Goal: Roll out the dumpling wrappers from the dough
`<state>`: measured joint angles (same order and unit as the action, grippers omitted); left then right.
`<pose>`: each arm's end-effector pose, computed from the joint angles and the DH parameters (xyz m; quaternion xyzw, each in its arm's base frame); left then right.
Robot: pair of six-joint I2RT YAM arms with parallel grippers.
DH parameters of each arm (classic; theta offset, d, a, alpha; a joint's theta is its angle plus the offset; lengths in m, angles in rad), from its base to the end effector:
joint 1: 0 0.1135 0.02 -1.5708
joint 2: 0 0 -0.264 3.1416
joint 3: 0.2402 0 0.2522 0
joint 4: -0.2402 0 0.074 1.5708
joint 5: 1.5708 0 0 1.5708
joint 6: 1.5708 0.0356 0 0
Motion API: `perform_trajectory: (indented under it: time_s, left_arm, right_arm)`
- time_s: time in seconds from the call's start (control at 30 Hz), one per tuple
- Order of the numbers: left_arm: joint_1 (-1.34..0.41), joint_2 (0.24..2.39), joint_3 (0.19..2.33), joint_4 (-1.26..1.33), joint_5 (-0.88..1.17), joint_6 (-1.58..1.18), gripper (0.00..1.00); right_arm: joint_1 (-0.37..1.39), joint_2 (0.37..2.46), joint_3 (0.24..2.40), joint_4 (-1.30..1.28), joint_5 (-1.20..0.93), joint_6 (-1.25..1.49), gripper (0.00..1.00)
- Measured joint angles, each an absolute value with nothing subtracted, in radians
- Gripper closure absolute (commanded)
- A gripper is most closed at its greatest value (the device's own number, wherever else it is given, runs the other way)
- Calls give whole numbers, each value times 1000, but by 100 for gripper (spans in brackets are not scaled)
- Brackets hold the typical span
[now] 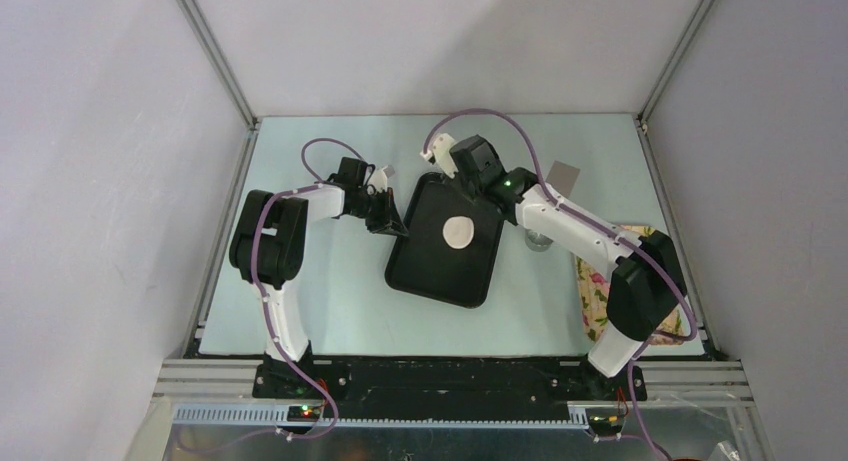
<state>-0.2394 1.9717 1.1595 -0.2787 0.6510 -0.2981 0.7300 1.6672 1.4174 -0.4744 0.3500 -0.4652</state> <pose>0.3663 -0.1116 0.1293 0.0490 0.9222 -0.3593 0.1346 0.2899 0.2430 0.3027 -0.4460 0.7825 -0.1040 0.4219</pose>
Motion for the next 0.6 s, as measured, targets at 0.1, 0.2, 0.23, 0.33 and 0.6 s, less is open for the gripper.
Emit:
perform_trajectory:
  time_s: [0.1, 0.2, 0.23, 0.33, 0.6]
  left_arm:
    - [-239, 1972, 1159, -279, 651, -298, 100]
    - [-239, 1972, 1159, -279, 651, -298, 100]
    - [-239, 1972, 1159, -279, 651, -298, 100]
    - [-239, 1972, 1159, -279, 651, -298, 100]
    - [-239, 1972, 1159, -279, 651, -298, 100]
  right_arm:
    - [719, 1684, 1456, -448, 367, -463, 100]
    - [709, 1687, 1460, -429, 327, -442, 100]
    - [709, 1692, 1461, -427, 297, -422, 100]
    - [713, 1719, 1462, -418, 215, -371, 100]
    - [717, 1800, 1418, -397, 11, -252, 100]
